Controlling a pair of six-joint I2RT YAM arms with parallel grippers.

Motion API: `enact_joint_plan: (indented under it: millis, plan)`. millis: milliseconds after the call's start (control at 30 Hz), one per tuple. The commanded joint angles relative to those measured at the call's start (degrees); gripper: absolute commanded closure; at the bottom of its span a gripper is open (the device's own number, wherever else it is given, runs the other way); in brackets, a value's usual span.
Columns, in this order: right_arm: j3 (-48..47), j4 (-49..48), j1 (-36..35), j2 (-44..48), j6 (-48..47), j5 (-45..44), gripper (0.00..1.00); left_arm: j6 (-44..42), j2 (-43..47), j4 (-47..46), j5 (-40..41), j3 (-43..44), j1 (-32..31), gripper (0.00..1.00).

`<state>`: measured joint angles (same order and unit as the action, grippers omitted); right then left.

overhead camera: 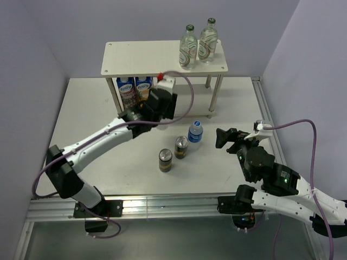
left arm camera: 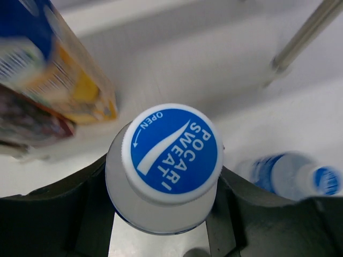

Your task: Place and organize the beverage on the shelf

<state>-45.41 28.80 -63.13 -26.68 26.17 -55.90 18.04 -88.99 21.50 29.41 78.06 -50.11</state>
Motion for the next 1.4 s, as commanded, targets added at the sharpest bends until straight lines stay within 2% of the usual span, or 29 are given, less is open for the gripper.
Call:
enact_joint_plan:
  millis: [0,267,400,467,800,1000,1100,1200,1233,1333,1367]
  plan:
    - [0.41,-1.37,-0.32,0.57,0.72,-0.70,0.00,-5.02,7.08,4.33,3.03,16.22,1.94,1.00]
    - [0.14,-0.94,-0.24,1.45,0.90,-1.23,0.00,-12.49,-0.82,16.38,-0.58,47.84,11.69,1.00]
    - [0.14,-0.76,-0.32,1.54,1.07,-1.41,0.00,-15.14,-4.26,16.91,-0.84,56.73,14.51,1.00]
    - [0.06,-0.67,-0.32,1.54,0.98,-1.58,0.01,-15.67,-4.61,15.25,-0.49,57.64,16.61,1.00]
    - [0.14,-0.06,-0.32,1.36,1.51,-1.49,0.01,-15.06,-4.61,4.26,-2.60,50.44,24.97,1.00]
    - [-0.03,0.30,-0.41,1.45,1.60,-1.49,0.01,-10.67,-7.16,4.96,-6.37,52.37,29.97,0.98]
    - [0.14,0.12,-0.41,1.10,1.69,-1.49,0.01,-9.08,-6.99,4.70,-7.88,51.23,31.03,0.92]
    - [0.23,0.03,-0.32,0.84,1.86,-1.49,0.01,-7.85,-6.64,4.78,-9.54,49.82,32.09,0.75]
    - [0.23,0.03,-0.41,0.66,1.86,-1.41,0.01,-7.76,-6.46,4.70,-9.89,49.38,32.18,0.58]
    - [0.32,-0.14,-0.41,0.57,1.78,-1.49,0.01,-7.50,-6.63,4.61,-10.42,47.80,32.53,0.35]
    - [0.32,-0.14,-0.32,0.57,1.69,-1.58,0.01,-7.41,-6.81,4.69,-10.69,47.71,32.53,0.30]
